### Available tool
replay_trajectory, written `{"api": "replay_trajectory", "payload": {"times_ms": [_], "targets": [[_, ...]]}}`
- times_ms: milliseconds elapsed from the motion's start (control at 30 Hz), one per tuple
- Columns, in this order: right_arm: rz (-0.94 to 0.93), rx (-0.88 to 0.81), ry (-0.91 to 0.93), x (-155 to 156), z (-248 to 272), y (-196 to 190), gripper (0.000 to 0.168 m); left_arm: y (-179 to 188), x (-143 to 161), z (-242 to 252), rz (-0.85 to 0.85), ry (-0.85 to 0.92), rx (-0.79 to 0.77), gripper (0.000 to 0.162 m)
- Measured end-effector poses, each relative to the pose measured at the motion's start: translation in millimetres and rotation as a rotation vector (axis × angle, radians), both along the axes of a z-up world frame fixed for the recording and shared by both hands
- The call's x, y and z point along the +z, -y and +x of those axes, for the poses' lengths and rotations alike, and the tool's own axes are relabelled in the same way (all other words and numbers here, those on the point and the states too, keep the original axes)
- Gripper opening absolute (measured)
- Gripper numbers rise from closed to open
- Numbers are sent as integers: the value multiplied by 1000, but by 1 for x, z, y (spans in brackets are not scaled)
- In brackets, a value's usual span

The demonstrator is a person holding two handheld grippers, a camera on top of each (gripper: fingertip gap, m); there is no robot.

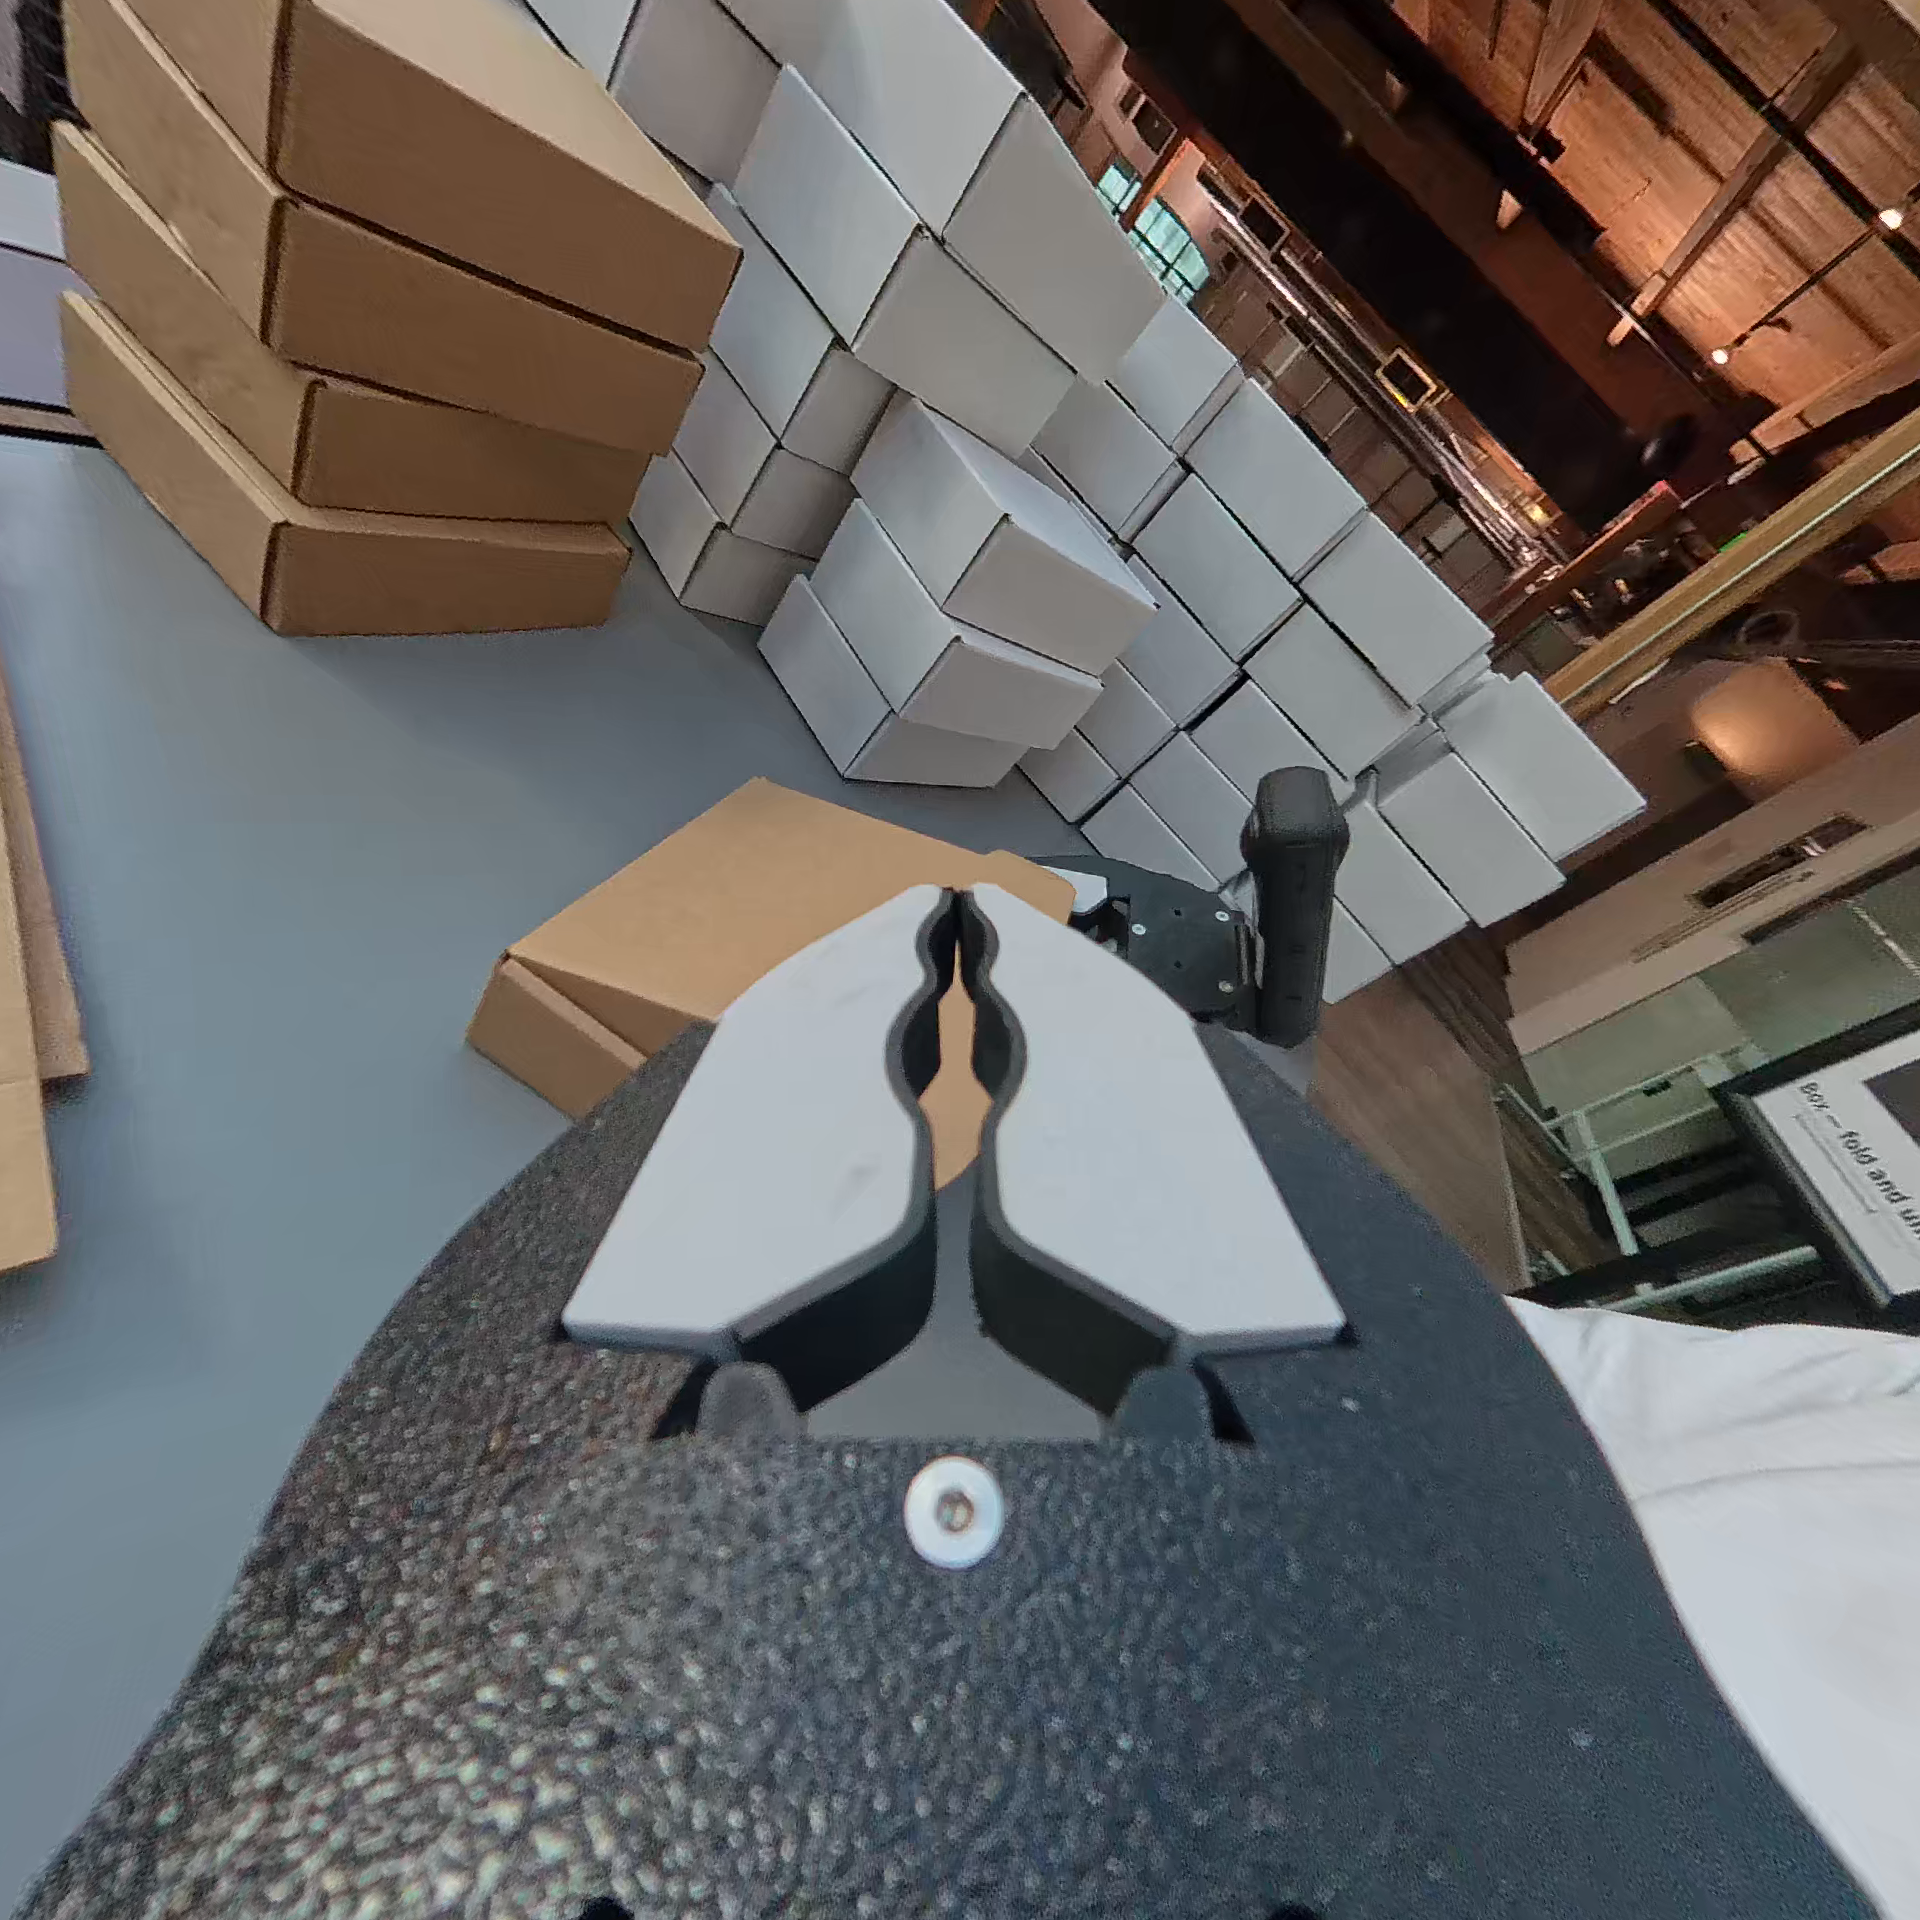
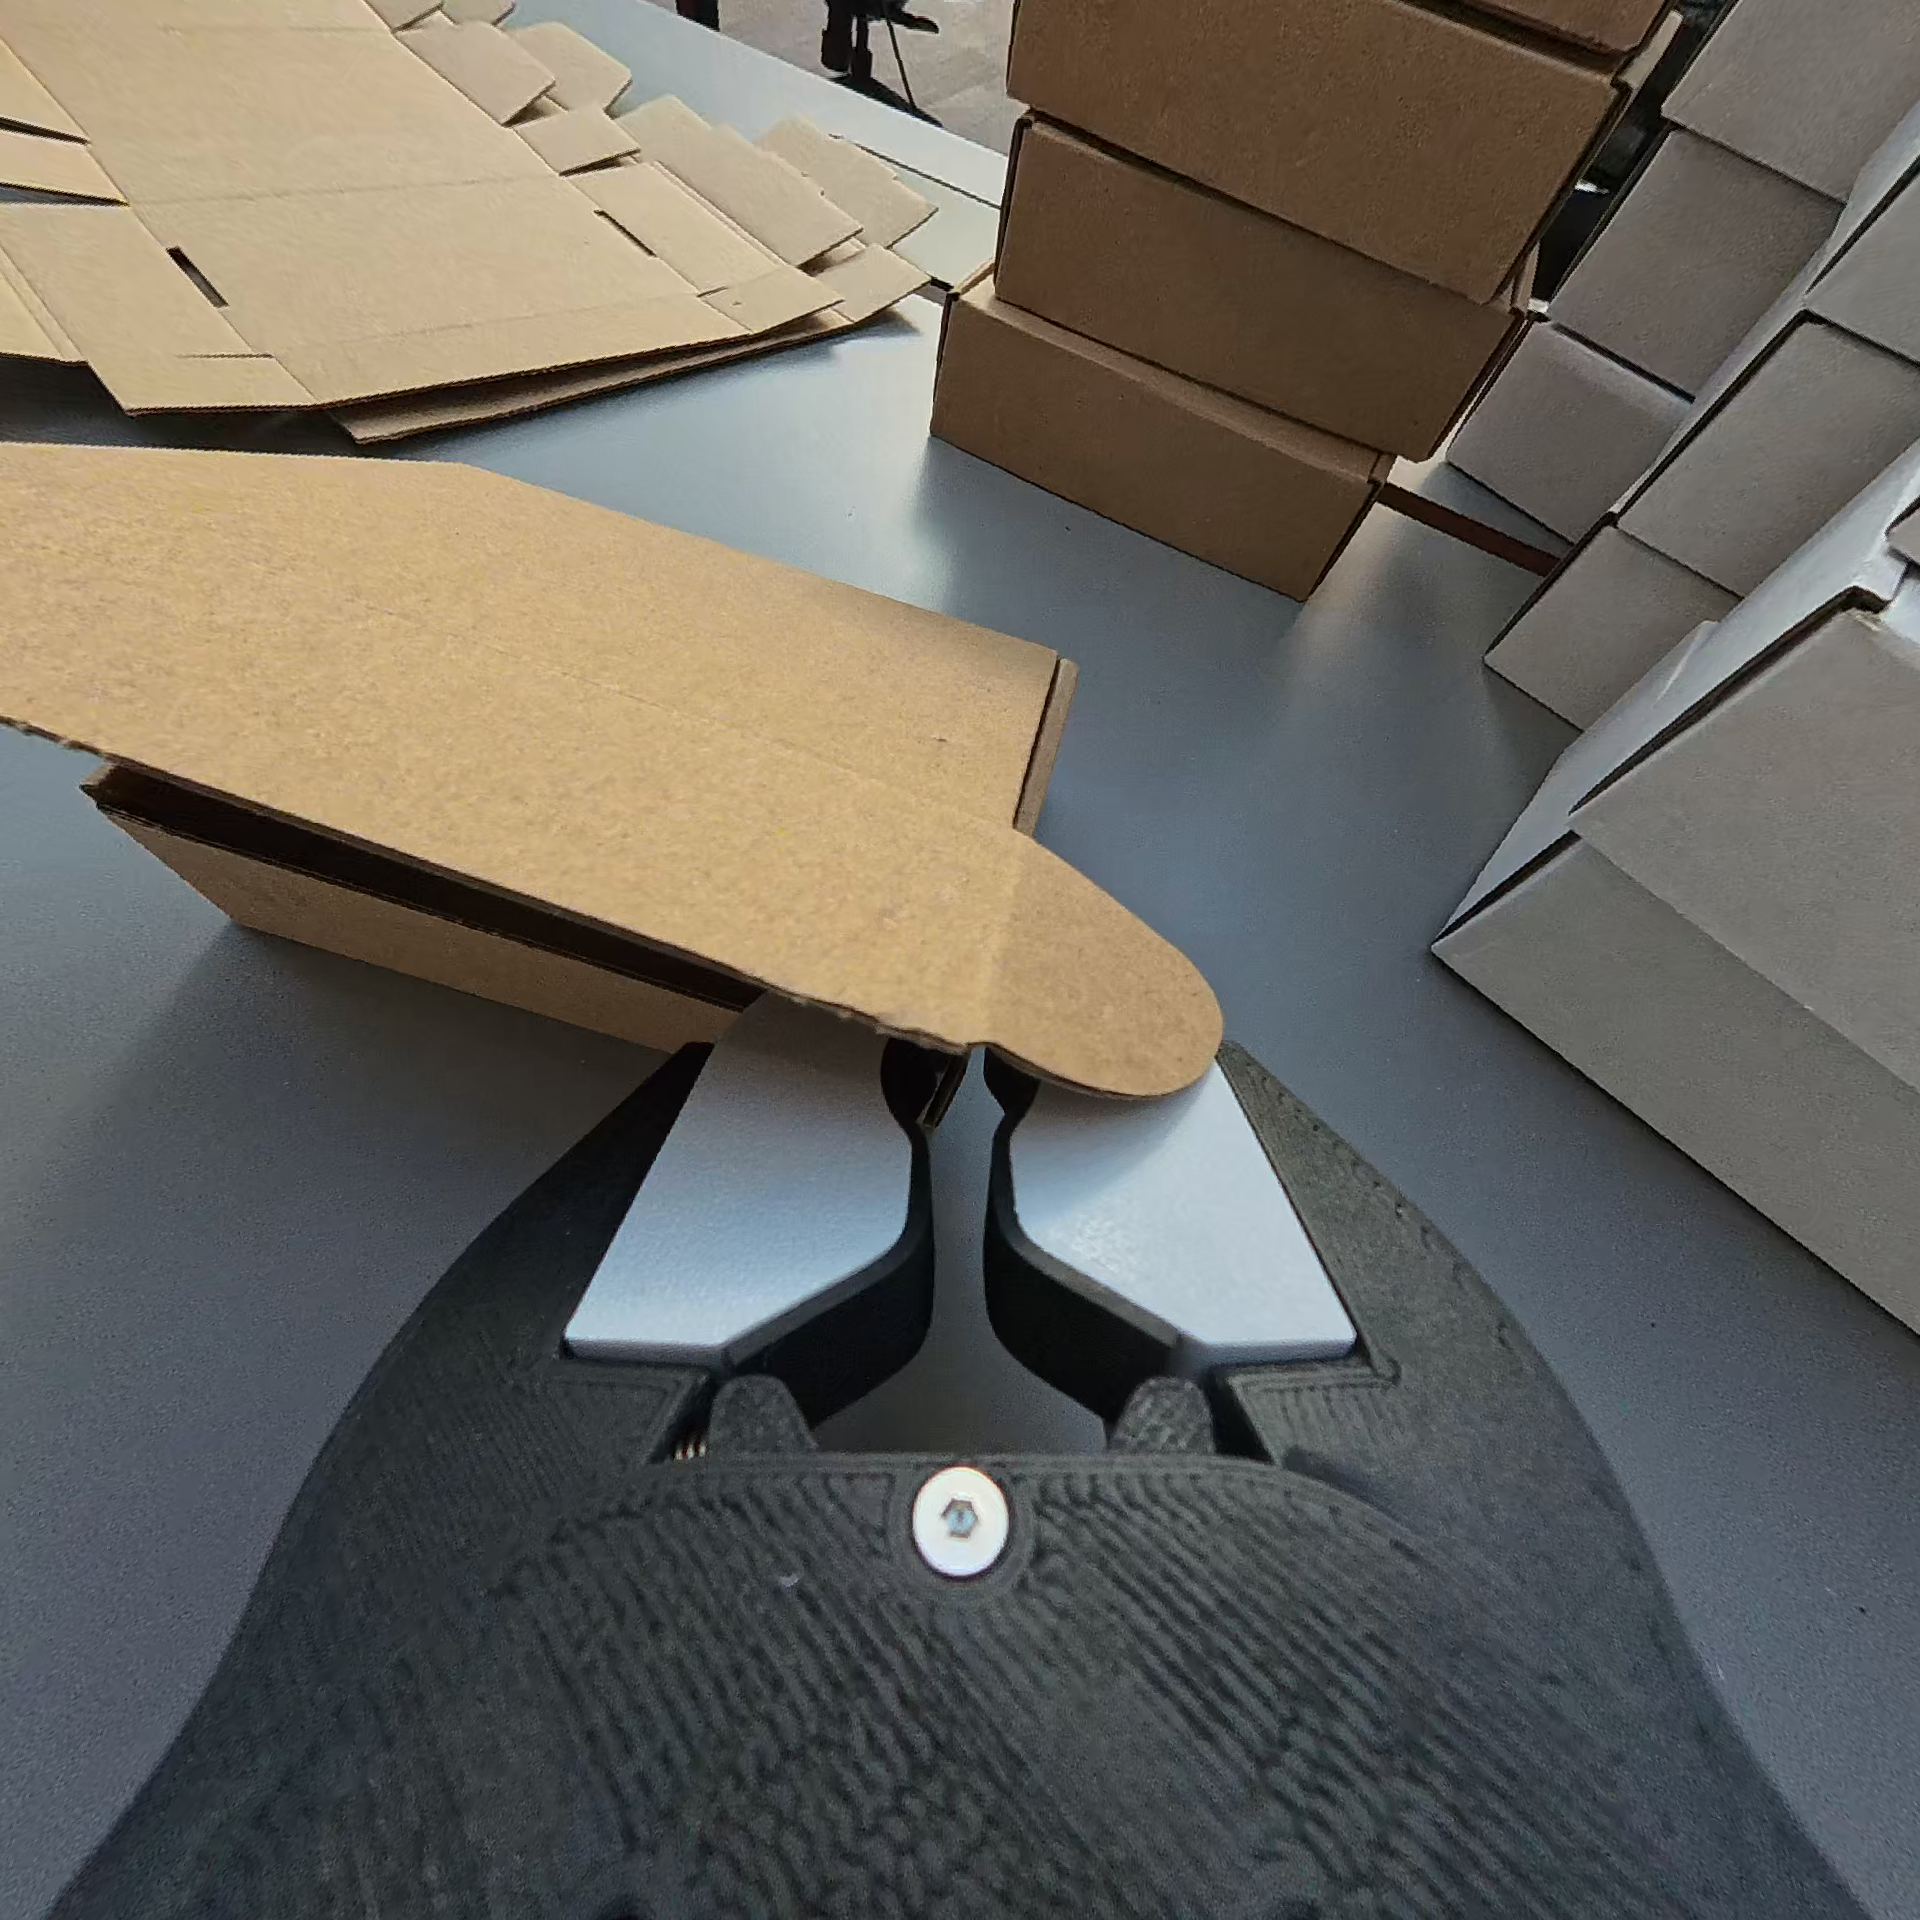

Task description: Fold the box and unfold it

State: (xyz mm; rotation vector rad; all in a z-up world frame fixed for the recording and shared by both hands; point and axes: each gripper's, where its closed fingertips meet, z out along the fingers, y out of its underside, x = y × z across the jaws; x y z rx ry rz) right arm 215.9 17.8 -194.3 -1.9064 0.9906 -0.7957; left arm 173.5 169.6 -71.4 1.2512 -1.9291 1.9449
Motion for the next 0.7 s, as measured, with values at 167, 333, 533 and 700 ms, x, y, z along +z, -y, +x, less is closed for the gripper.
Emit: {"api": "replay_trajectory", "payload": {"times_ms": [167, 333, 533, 700], "targets": [[-4, 4, 3, 0, 0, 0, 4, 20, -40, 32, 41, -247, -96, 0], [-9, 11, 6, 0, 0, -1, 4, 28, -82, 39, 128, -387, -148, 0], [-23, 95, 9, -1, -8, -5, 20, 31, -97, 38, 172, -369, -112, 0], [171, 161, -219, -4, -42, -7, 40, 36, -112, 30, 363, -282, -83, 0]]}}
